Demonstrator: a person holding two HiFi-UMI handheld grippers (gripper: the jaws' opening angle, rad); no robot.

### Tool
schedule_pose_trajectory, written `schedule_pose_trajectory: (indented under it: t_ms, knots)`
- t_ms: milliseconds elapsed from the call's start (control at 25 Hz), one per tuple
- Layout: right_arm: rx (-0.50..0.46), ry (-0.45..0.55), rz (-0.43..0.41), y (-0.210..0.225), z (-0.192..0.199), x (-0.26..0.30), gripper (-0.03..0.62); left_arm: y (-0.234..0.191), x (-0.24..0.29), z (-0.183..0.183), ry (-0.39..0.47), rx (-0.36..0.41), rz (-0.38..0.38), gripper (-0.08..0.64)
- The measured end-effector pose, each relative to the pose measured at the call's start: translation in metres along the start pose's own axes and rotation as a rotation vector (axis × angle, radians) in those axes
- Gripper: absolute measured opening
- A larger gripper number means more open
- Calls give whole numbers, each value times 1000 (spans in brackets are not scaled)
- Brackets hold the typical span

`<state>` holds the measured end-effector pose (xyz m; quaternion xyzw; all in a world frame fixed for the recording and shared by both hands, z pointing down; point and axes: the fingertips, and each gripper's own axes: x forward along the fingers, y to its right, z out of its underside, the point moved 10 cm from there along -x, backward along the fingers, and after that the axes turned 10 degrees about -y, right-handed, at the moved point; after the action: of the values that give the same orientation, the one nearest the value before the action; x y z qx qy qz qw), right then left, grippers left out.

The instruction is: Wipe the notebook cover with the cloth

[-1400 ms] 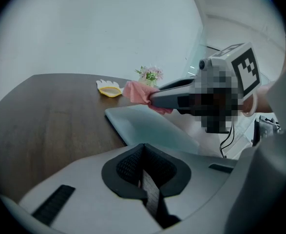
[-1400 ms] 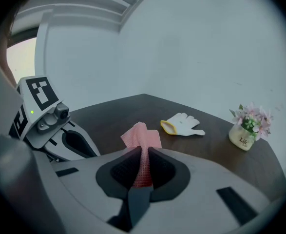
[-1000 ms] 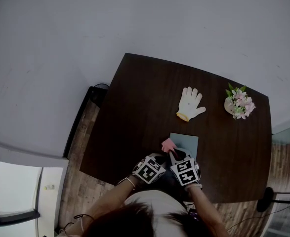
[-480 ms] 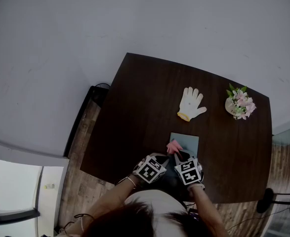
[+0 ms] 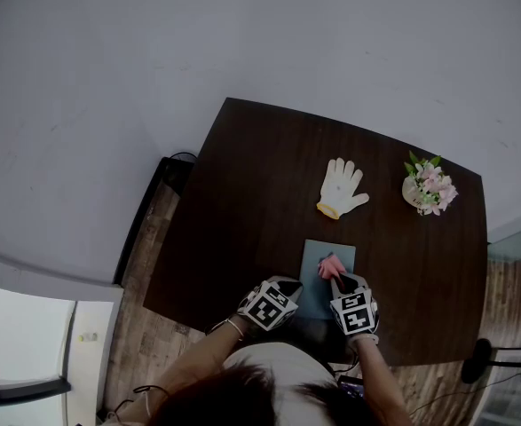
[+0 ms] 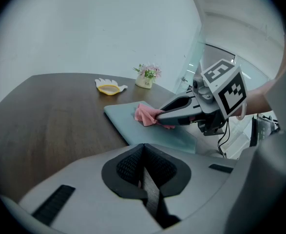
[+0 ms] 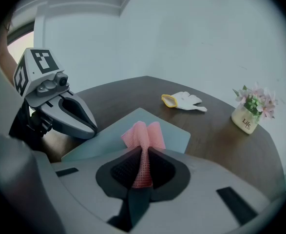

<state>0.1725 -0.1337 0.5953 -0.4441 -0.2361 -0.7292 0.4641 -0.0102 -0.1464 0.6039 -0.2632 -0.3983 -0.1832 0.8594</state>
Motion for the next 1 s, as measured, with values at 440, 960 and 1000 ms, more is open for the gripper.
schedule_pose_trajectory:
  t_ms: [440,960,1000]
  knots:
    - [114,-23,91,26,24,-13,43,1,1,0,-2,2,-4,20]
    - [124,2,175,29,24,-32,42,2,-2,2,-5,1,-1,18]
    - [121,12,174,28,22,-34,41,2,-2,2,-4,1,-3,18]
